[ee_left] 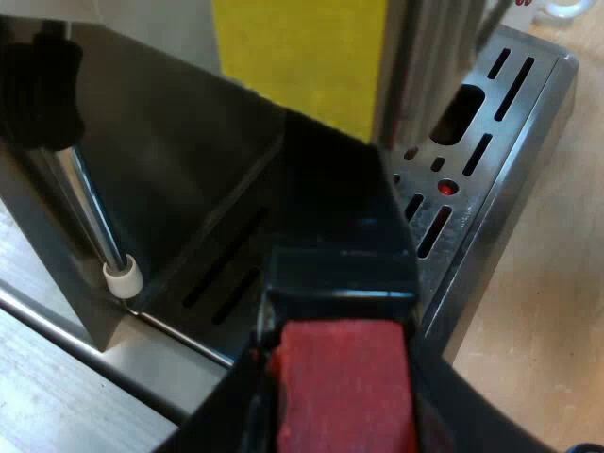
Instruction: Put the handle in the coffee machine
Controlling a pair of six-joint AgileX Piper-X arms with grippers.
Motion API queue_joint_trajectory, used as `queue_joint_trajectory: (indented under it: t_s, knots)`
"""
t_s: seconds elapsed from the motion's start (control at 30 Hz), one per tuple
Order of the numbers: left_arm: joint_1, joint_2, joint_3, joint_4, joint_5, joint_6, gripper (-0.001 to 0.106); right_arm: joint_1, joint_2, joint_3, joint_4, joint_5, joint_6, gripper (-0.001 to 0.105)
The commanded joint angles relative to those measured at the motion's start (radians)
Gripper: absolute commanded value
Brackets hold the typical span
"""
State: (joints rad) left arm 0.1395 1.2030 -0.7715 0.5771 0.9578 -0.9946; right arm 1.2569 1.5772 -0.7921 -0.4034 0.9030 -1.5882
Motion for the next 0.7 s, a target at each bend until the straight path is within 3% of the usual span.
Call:
queue_joint_trajectory:
  t_s: [0.03, 0.4, 0.7]
  knots:
    - [-0.005, -0.03, -0.037, -0.126, 0.185, -0.063, 0.0, -0.03, 0.038, -0.001, -0.026, -0.05, -0.009, 0.044]
    - [-0.005, -0.03, -0.037, -0.126, 0.185, -0.063, 0.0, -0.11, 0.203, -0.001, -0.291, -0.055, -0.009, 0.044]
    - [-0.005, -0.03, -0.037, -0.126, 0.185, -0.063, 0.0, -0.159, 0.315, -0.04, -0.456, -0.088, -0.102, 0.044]
